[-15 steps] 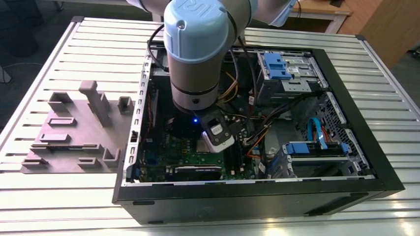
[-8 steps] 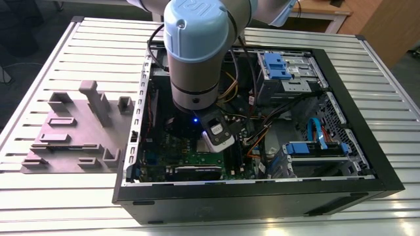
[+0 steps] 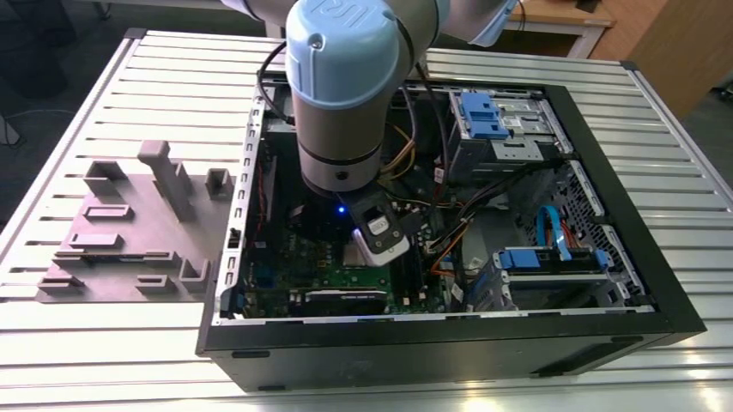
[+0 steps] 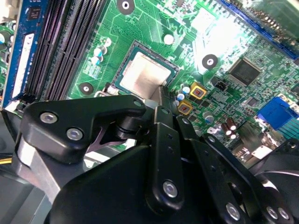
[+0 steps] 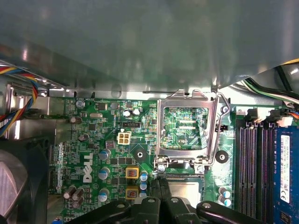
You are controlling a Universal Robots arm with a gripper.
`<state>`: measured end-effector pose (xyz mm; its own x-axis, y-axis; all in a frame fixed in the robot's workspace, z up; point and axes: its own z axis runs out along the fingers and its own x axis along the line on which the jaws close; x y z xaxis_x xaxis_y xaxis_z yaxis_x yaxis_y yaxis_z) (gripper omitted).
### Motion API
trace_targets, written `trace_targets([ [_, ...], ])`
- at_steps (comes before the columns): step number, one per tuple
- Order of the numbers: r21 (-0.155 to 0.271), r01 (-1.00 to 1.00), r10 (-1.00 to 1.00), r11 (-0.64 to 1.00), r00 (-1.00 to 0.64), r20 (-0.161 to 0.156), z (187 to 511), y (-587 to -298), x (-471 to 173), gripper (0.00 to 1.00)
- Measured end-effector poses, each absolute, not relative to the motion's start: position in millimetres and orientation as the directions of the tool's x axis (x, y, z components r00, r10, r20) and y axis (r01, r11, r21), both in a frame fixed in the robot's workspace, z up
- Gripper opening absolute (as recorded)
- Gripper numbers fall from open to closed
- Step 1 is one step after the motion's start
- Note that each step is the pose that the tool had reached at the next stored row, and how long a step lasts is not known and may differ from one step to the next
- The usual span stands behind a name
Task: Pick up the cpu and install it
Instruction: 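Place the cpu into insertion slot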
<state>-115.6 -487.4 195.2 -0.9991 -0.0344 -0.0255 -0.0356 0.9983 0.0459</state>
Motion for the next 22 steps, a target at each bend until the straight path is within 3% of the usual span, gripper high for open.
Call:
trace_targets([
  [22, 0.047, -0.034, -0.034, 0.998, -0.999, 0.001, 197, -490, -88, 0.1],
])
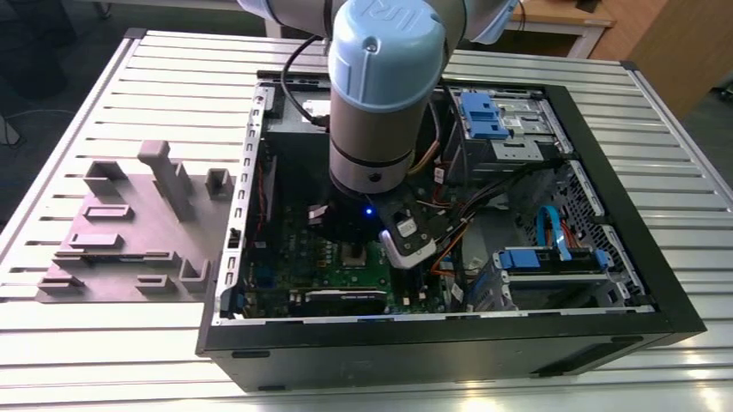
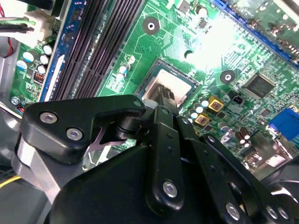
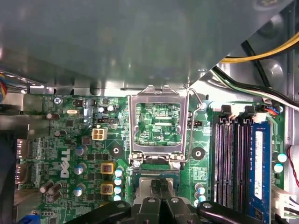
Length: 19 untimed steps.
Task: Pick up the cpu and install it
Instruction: 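Place the cpu into insertion slot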
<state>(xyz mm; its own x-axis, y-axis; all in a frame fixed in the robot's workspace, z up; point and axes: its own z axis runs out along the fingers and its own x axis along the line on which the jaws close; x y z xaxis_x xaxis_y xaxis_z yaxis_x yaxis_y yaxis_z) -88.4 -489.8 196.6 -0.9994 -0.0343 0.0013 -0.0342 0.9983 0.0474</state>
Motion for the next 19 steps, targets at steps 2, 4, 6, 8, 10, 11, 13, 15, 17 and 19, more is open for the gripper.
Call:
trace_targets([
  [2, 0.048, -0.034, -0.034, 0.998, -0.999, 0.001, 196.6, -489.7, -88.4, 0.1],
  [4, 0.048, -0.034, -0.034, 0.998, -0.999, 0.001, 196.6, -489.7, -88.4, 0.1],
  [6, 0.048, -0.034, -0.034, 0.998, -0.999, 0.001, 196.6, -489.7, -88.4, 0.1],
  [8, 0.048, -0.034, -0.034, 0.998, -0.999, 0.002, 196.6, -490.1, -88.4, 0.1],
  [10, 0.049, -0.034, -0.034, 0.998, -0.999, 0.001, 196.6, -491.3, -88.4, 0.1],
  [11, 0.049, -0.034, -0.034, 0.998, -0.999, 0.001, 196.6, -491.6, -88.4, 0.1],
  [13, 0.049, -0.034, -0.034, 0.998, -0.999, 0.001, 195.8, -491.6, -88.5, 0.1],
  [15, 0.048, -0.034, -0.034, 0.998, -0.999, 0.001, 193.4, -491.8, -88.9, 0.1],
  [17, 0.048, -0.034, -0.034, 0.998, -0.999, 0.001, 192.7, -491.8, -89.0, 0.1],
  [19, 0.049, -0.034, -0.034, 0.998, -0.999, 0.001, 192.2, -491.7, -89.0, 0.1],
])
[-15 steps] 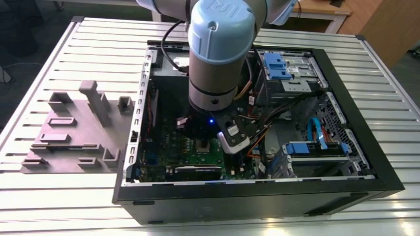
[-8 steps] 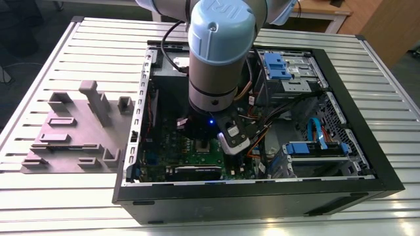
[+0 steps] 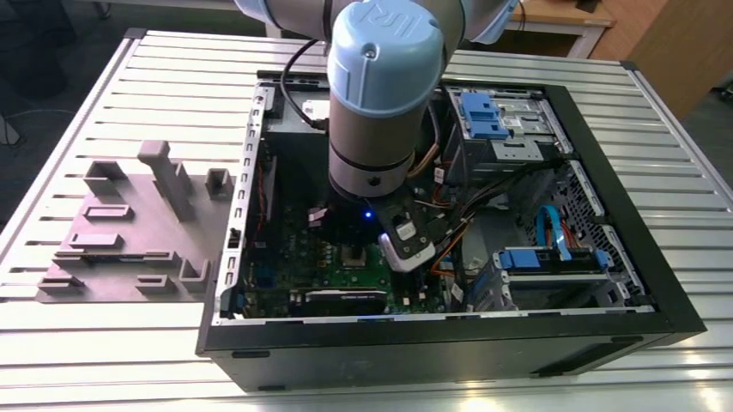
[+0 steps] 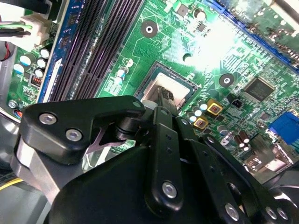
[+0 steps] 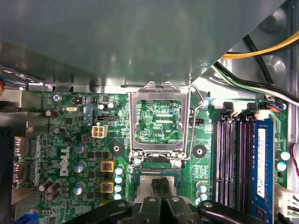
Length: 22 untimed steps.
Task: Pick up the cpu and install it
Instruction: 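Place the cpu into insertion slot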
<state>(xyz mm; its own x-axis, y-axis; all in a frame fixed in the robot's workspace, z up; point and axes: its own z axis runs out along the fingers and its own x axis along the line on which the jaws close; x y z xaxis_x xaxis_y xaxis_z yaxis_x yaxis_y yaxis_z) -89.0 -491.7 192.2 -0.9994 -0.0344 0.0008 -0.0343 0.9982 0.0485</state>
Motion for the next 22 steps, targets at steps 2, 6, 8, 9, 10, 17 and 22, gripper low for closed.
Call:
trace_targets([
  [2, 0.049, -0.034, -0.034, 0.998, -0.999, 0.001, 192, -492, -89, 0.1],
  [6, 0.051, -0.034, -0.034, 0.998, -0.999, -0.001, 195, -491, -89, 0.1],
  [8, 0.049, -0.034, -0.034, 0.998, -0.999, 0.001, 200, -492, -89, 0.1],
  [9, 0.049, -0.034, -0.034, 0.998, -0.999, 0.001, 202, -492, -89, 0.1],
  [10, 0.049, -0.034, -0.034, 0.998, -0.999, 0.001, 204, -492, -89, 0.1],
  [17, 0.049, -0.034, -0.034, 0.998, -0.999, 0.001, 215, -492, -89, 0.1],
  [22, 0.049, -0.034, -0.034, 0.998, -0.999, 0.0, 217, -492, -89, 0.1],
])
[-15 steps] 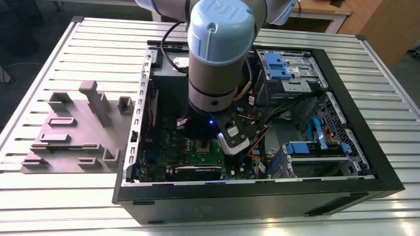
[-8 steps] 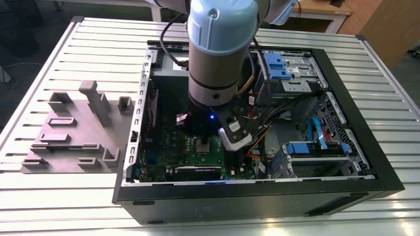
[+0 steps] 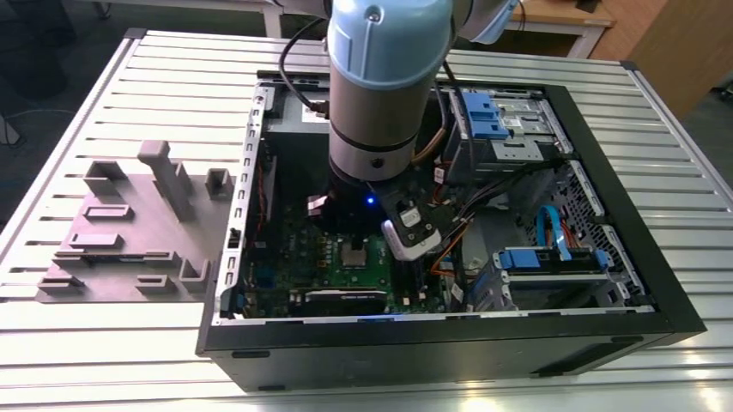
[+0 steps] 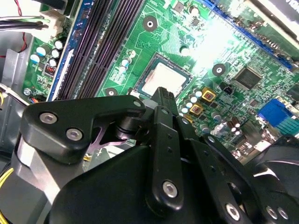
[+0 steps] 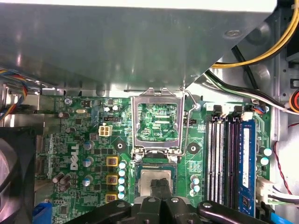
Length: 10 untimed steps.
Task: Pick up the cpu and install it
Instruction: 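Place the cpu into insertion slot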
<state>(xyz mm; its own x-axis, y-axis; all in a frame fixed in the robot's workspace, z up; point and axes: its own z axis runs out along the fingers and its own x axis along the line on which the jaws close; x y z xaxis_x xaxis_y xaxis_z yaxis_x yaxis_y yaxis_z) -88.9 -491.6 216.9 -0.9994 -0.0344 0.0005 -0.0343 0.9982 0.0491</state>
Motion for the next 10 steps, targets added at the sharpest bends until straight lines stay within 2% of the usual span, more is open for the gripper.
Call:
trace_targets([
  [10, 0.049, -0.034, -0.034, 0.998, -0.999, 0.001, 218.8, -491.5, -88.9, 0.1],
])
